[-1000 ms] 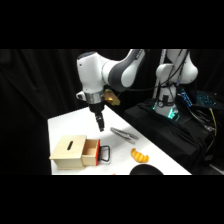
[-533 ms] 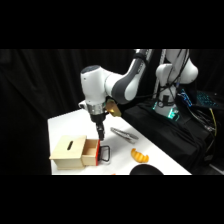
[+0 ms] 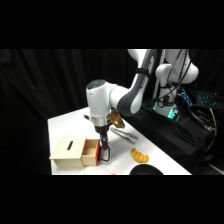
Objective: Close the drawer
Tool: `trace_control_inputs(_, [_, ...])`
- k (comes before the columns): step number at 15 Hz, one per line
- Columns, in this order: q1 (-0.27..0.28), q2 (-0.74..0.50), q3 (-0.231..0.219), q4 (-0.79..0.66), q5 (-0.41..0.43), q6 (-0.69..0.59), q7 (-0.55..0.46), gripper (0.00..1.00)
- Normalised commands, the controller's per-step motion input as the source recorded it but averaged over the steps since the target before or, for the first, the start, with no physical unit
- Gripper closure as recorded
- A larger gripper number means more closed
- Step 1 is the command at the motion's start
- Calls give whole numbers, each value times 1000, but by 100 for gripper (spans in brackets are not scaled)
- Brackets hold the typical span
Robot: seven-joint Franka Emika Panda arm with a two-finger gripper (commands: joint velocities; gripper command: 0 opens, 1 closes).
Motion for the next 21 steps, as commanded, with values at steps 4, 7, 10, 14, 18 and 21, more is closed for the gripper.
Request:
trace_control_inputs(4, [106, 163, -109, 26, 126, 306, 90, 0])
trace_control_inputs(7, [138, 208, -118, 78, 149, 268, 60, 0])
trace_control_inputs(10, [163, 164, -131, 115, 143, 192, 39, 0])
trace_control_inputs(14, [134, 62, -136, 196, 115, 13, -7, 0])
trace_control_inputs(18, [71, 101, -148, 418, 76, -208, -45, 0])
trace_control_inputs(21, [12, 160, -109, 515, 51, -280, -59, 0])
